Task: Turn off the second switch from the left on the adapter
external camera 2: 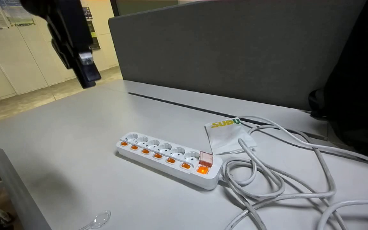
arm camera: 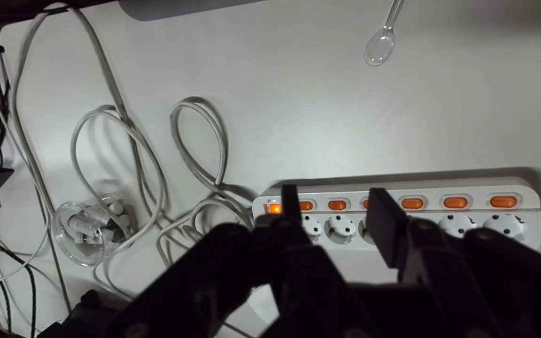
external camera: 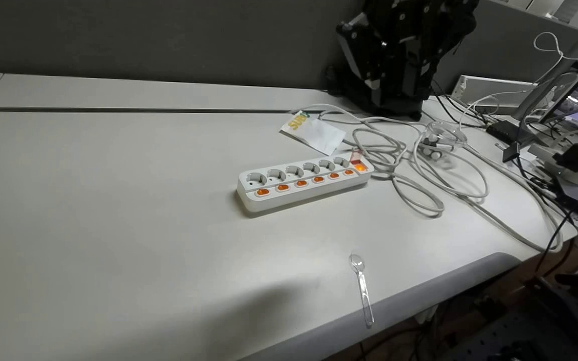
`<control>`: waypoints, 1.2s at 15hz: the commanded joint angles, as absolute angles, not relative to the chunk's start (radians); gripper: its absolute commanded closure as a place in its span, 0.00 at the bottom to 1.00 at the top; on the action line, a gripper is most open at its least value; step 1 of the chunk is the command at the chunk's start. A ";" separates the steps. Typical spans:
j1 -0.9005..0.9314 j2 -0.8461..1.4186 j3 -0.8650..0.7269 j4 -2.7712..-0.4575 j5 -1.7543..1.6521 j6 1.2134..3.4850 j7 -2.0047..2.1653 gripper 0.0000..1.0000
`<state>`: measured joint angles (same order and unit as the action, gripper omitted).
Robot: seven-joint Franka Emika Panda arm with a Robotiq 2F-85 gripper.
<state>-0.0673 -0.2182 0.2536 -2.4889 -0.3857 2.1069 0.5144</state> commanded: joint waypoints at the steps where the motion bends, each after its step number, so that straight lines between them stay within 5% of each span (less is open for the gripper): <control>1: -0.048 -0.087 0.216 -2.428 -0.453 2.127 0.583 0.88; 4: -0.026 -0.025 0.175 -2.395 -0.432 2.124 0.547 1.00; 11: 0.004 -0.024 0.140 -2.404 -0.414 2.133 0.533 0.99; 18: 0.014 0.136 0.092 -2.400 -0.242 2.532 0.379 1.00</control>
<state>-0.0053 0.0601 0.1196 -2.4135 -0.3488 2.4101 0.4640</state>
